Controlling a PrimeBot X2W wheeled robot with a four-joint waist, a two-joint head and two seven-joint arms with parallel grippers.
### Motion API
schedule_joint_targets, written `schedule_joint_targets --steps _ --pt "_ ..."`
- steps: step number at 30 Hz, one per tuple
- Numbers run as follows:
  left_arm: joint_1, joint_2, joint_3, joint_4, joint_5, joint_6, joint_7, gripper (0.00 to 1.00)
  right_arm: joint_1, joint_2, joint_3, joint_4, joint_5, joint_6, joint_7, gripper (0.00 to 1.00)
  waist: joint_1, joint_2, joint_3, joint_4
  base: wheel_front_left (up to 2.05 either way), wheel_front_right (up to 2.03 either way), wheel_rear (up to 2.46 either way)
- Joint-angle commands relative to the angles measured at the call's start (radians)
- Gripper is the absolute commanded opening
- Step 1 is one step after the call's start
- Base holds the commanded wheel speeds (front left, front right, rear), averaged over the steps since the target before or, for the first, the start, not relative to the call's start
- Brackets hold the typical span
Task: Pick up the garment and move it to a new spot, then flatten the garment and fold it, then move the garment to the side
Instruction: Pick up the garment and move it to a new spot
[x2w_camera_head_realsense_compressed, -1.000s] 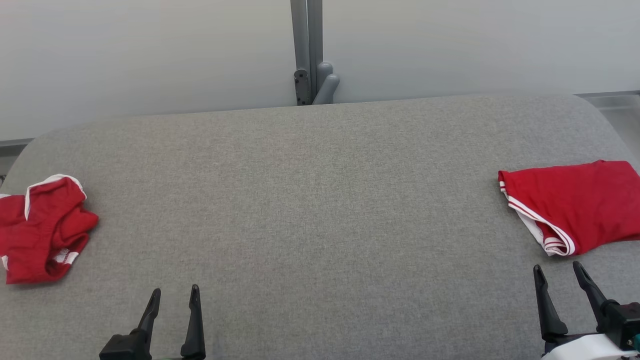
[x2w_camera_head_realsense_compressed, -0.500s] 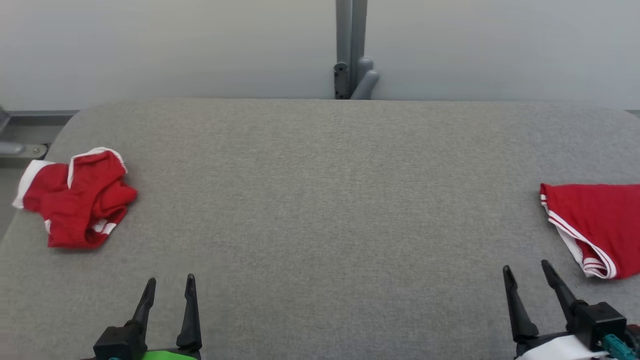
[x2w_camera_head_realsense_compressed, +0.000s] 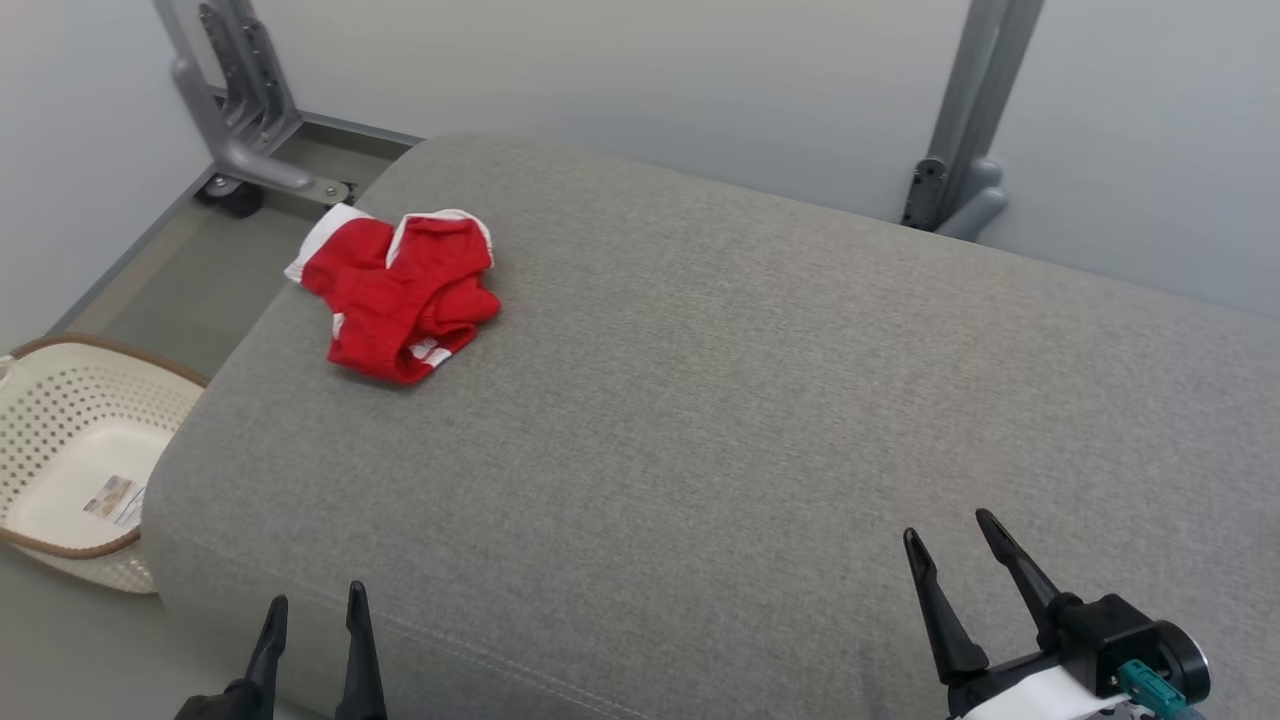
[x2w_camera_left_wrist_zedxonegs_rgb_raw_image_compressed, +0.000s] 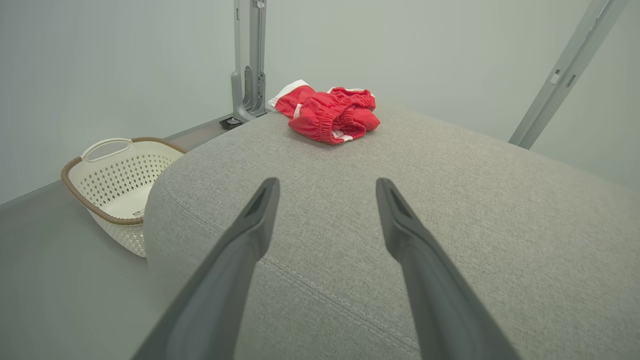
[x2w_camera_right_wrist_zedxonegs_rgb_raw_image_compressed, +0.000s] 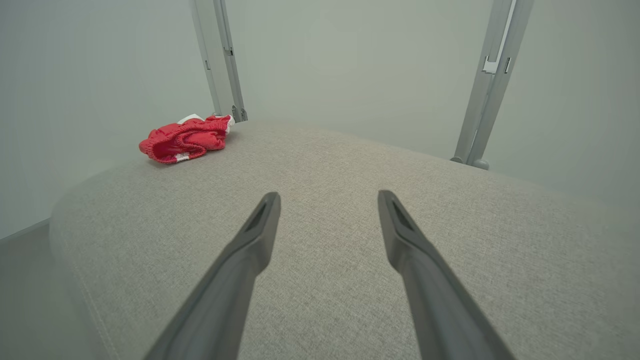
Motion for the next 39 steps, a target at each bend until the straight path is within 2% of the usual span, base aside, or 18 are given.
schedule_joint_targets --steps 1,5,12,13,17,21,23,30,39 --pt "-0.01 0.001 0.003 -0.013 -0.013 -0.004 -0.003 1.0 -0.019 -0.015 -0.001 -0.013 0.007 -0.002 -0.003 1.0 0.0 0.0 0.002 0.08 0.0 0.0 0.0" --pt "-0.08 0.001 0.0 -0.012 -0.06 -0.03 -0.003 1.0 -0.049 -0.047 -0.004 -0.047 0.002 -0.002 -0.003 1.0 0.0 0.0 0.072 0.055 0.0 0.0 0.0" --pt "-0.347 0.0 0.006 0.112 -0.121 -0.075 -0.003 1.0 -0.141 -0.139 -0.031 -0.115 -0.012 -0.002 -0.003 1.0 0.0 0.0 0.304 -0.006 0.0 0.0 0.0" --pt "-0.347 0.0 0.006 0.112 -0.121 -0.075 -0.003 1.0 -0.141 -0.139 -0.031 -0.115 -0.012 -0.002 -0.003 1.0 0.0 0.0 0.304 -0.006 0.0 0.0 0.0" --pt "-0.533 0.011 -0.007 0.259 -0.205 -0.091 0.007 1.0 -0.186 -0.186 -0.057 -0.154 -0.012 -0.002 -0.003 1.0 0.0 0.0 0.435 -0.039 0.0 0.0 0.0" --pt "-0.718 0.031 -0.073 0.392 -0.323 -0.097 0.06 1.0 -0.211 -0.229 -0.071 -0.184 -0.013 -0.002 -0.003 1.0 0.0 0.0 0.531 -0.059 0.0 0.0 0.0" --pt "-0.786 0.069 -0.117 0.457 -0.364 -0.095 0.076 1.0 -0.215 -0.248 -0.072 -0.192 -0.013 -0.002 -0.003 1.0 0.0 0.0 0.565 -0.066 0.0 0.0 0.0" --pt "-0.955 0.119 -0.198 0.685 -0.538 -0.094 0.107 1.0 -0.206 -0.281 -0.043 -0.239 -0.004 -0.002 -0.003 1.0 0.0 0.0 0.647 -0.086 0.0 0.0 0.0" --pt "-1.05 0.158 -0.19 0.967 -0.586 -0.094 0.035 1.0 -0.127 -0.27 -0.04 -0.28 0.007 -0.002 -0.002 1.0 0.0 0.0 0.654 -0.101 0.0 0.0 0.0"
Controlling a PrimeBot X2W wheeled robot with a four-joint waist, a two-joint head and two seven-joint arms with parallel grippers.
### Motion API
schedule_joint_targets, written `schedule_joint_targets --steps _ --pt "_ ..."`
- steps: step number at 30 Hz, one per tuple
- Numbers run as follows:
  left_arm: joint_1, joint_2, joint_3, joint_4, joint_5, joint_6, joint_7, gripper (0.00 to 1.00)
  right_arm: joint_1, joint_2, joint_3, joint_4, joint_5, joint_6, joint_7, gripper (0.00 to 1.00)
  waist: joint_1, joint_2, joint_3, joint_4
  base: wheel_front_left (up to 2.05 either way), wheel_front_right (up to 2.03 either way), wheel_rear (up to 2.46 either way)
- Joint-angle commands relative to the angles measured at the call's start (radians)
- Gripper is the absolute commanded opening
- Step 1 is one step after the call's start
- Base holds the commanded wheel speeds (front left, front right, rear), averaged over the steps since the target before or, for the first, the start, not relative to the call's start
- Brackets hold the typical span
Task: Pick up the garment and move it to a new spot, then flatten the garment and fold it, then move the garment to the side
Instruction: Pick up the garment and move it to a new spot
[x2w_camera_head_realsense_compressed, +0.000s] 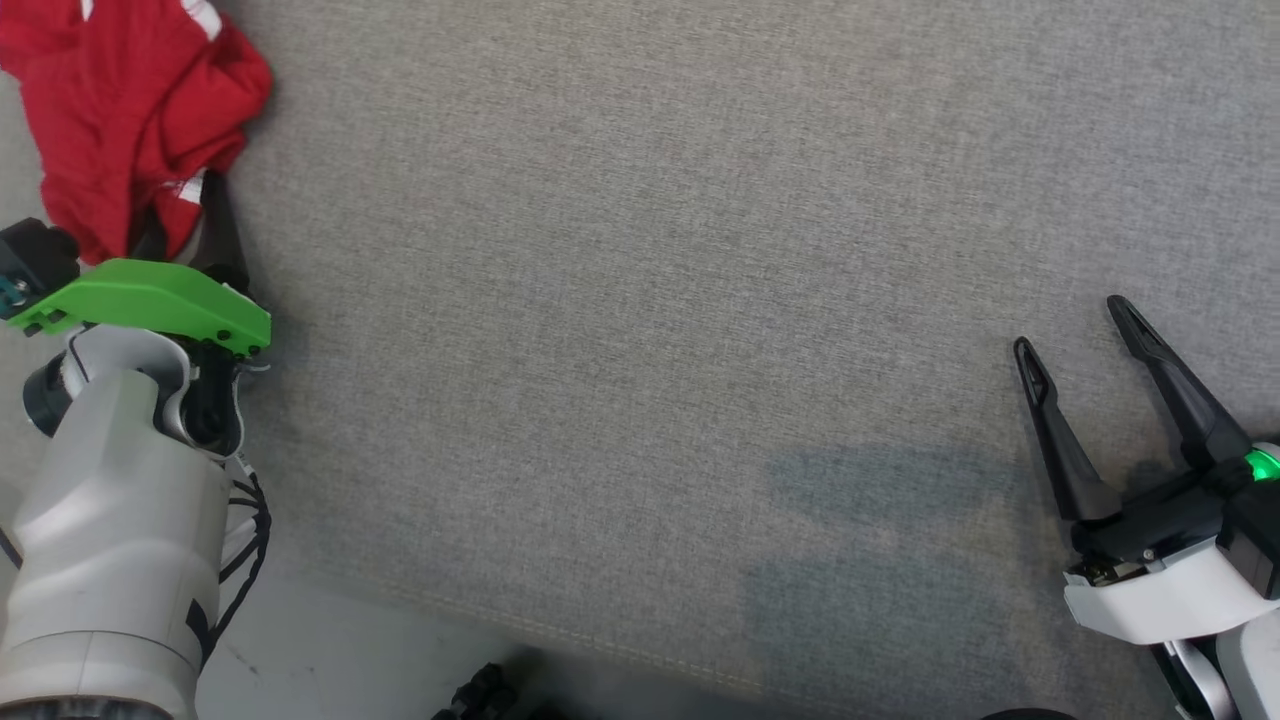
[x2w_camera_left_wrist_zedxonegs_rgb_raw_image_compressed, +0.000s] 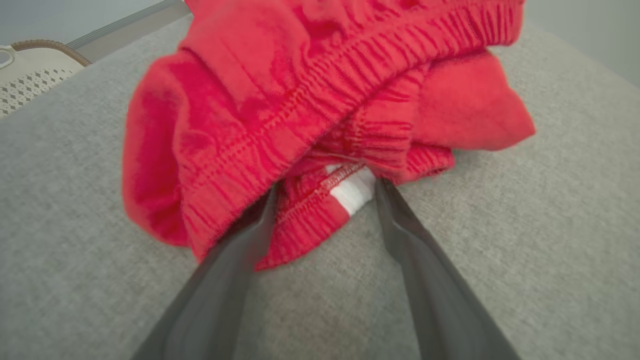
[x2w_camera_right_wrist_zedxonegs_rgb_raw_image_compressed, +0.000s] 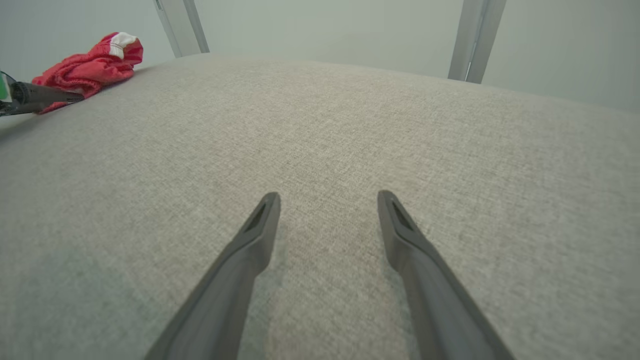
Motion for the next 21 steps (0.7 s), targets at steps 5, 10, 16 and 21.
schedule_joint_targets --steps 5,10,16,21 --pt "0.011 -0.02 -0.028 0.064 -0.012 0.003 0.006 0.0 0.037 0.008 -0.003 0.016 0.012 -0.002 0.001 1.0 -0.0001 0.0 -0.002 -0.031 0.0 0.0 0.0" --pt "0.026 -0.021 -0.073 0.005 -0.022 0.001 -0.01 0.0 0.02 0.021 0.013 0.029 0.02 -0.002 0.0 1.0 -0.0001 0.0 -0.047 -0.037 0.0 0.0 0.0" --pt "0.048 0.013 -0.179 -0.14 0.027 0.002 -0.029 0.0 0.002 0.079 0.069 0.072 0.036 -0.002 -0.001 1.0 -0.0001 0.0 -0.14 -0.05 0.0 0.0 0.0" --pt "0.074 0.025 -0.25 -0.254 0.055 0.002 -0.029 0.0 0.0 0.144 0.112 0.111 0.053 -0.002 -0.001 1.0 -0.0001 0.0 -0.221 -0.084 0.0 0.0 0.0"
